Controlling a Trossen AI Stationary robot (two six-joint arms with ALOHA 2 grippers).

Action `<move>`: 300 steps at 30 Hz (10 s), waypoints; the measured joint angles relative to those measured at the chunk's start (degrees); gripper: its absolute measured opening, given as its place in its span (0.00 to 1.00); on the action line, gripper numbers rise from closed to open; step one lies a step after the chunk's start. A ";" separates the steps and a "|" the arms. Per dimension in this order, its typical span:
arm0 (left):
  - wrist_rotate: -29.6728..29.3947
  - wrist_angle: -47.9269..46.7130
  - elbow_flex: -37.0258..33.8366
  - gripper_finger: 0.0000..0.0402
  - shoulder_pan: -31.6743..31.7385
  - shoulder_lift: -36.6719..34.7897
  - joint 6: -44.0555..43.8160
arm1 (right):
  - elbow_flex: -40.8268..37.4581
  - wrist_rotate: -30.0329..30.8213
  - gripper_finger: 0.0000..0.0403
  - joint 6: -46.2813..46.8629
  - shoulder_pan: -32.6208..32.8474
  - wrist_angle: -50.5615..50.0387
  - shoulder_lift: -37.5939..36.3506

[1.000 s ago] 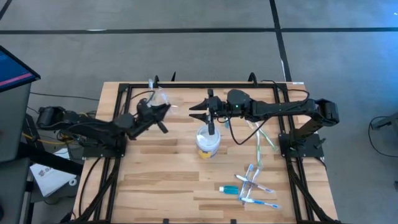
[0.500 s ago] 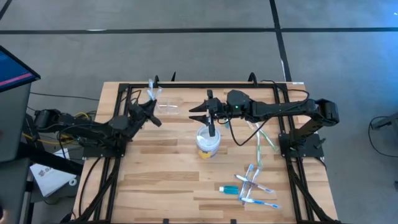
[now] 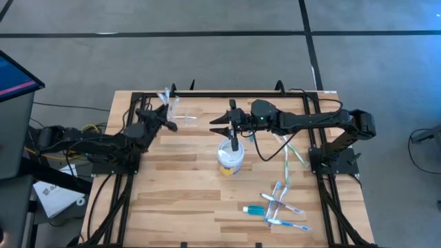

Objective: Pick & Place toothbrushing station
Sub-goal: Put the bottom orange toothbrush into the transparent organizer, then put the left green toothbrush into the transparent organizer

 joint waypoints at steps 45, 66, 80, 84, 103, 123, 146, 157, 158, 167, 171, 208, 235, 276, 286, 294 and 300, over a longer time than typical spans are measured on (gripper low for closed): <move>14.83 -10.26 0.02 0.04 18.08 11.09 -11.82 | 0.01 -0.01 0.28 -1.47 0.26 -0.26 0.00; 16.44 -11.04 0.02 0.04 17.94 16.65 -16.41 | 0.00 -0.02 0.28 -1.46 0.26 -0.70 0.02; 18.89 -12.37 0.09 0.16 17.36 16.61 -16.32 | 0.01 -0.01 0.28 -1.39 0.26 -0.72 0.02; 18.85 -12.19 0.07 0.18 17.38 15.99 -16.30 | 0.00 -0.02 0.28 -1.33 0.26 -0.72 0.02; 29.85 -12.14 0.04 0.18 14.90 0.69 -16.13 | 0.02 0.04 0.28 -0.85 -0.54 -3.15 0.04; 33.11 -5.49 0.02 0.18 -10.00 -0.96 -14.75 | 0.00 3.53 0.28 1.83 -5.38 -13.40 -4.81; 33.10 -3.60 0.02 0.18 -13.07 -0.96 -14.60 | 0.00 14.19 0.20 5.18 -5.31 -38.62 -12.42; 33.14 -3.58 0.02 0.18 -13.05 -0.96 -14.60 | 0.02 18.89 0.19 10.19 -5.31 -51.54 -15.45; 33.14 -3.58 0.02 0.18 -13.05 -0.96 -14.60 | 0.02 19.17 0.19 11.27 -5.31 -53.12 -15.76; 33.16 -3.53 0.02 0.18 -13.24 -0.96 -14.64 | -3.78 19.76 0.19 18.51 -5.33 -64.43 -20.24; 33.16 -3.53 0.02 0.18 -13.26 -0.96 -14.64 | -4.71 19.71 0.19 23.49 -4.58 -70.17 -21.71; 33.14 -2.69 0.02 0.18 -13.24 -0.96 -14.32 | -24.72 16.29 0.35 55.80 7.89 -75.41 -21.81; 33.15 -2.39 0.02 0.18 -13.24 -0.94 -14.18 | -24.91 16.92 0.39 60.64 8.28 -73.37 -10.97; 33.16 -2.20 0.04 0.18 -13.24 -0.94 -14.21 | -23.85 21.55 0.03 62.38 11.57 -70.19 -11.61; 33.16 -2.24 0.04 0.18 -13.26 -0.94 -14.23 | -14.01 31.12 0.02 56.98 12.79 -73.69 -11.61; 33.16 -2.22 0.04 0.18 -13.25 -0.94 -14.60 | -7.12 39.35 0.02 50.40 12.83 -73.92 -15.33; 33.67 -1.71 0.04 0.18 -13.24 -0.94 -14.80 | -4.79 44.89 0.01 42.29 12.81 -66.23 -21.05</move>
